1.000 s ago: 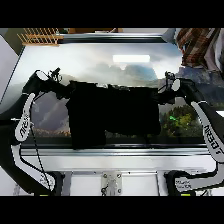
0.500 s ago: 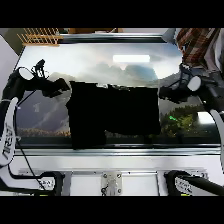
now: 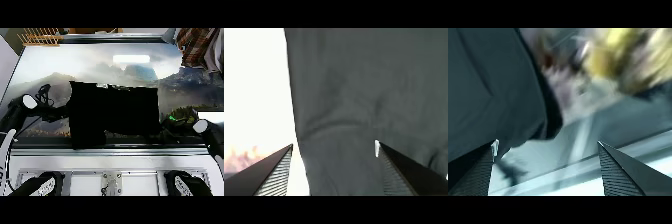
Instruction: Fold the clothes and pants, and hang the long-sleeved shirts on hangers.
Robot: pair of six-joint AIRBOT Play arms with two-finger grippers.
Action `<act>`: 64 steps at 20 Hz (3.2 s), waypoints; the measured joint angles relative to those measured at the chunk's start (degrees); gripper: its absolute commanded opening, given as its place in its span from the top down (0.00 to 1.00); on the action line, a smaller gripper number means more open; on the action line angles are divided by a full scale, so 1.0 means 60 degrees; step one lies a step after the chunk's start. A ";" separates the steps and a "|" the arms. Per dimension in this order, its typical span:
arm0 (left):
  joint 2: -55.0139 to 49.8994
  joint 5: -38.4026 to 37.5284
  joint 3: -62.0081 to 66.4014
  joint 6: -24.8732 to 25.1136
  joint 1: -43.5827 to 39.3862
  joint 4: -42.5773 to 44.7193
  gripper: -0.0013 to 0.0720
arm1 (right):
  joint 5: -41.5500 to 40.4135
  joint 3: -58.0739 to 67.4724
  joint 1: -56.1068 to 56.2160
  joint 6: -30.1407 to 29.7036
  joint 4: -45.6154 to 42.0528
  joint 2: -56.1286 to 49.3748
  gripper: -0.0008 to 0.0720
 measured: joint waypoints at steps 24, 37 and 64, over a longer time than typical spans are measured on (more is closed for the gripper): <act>0.0455 0.0036 -0.3162 0.0437 0.0867 -0.1483 0.23 | -0.3785 -0.1384 0.1464 0.0211 0.1512 -0.0616 0.96; 0.0601 0.0433 -0.3133 0.0616 -0.0160 -0.2186 0.97 | -0.3009 -0.0936 0.1428 -0.0015 0.1122 -0.0452 0.96; -0.3388 -0.1355 0.5096 0.0146 -0.1118 -0.0627 0.96 | 0.2430 0.7847 0.1177 -0.0546 -0.2262 -0.5472 0.96</act>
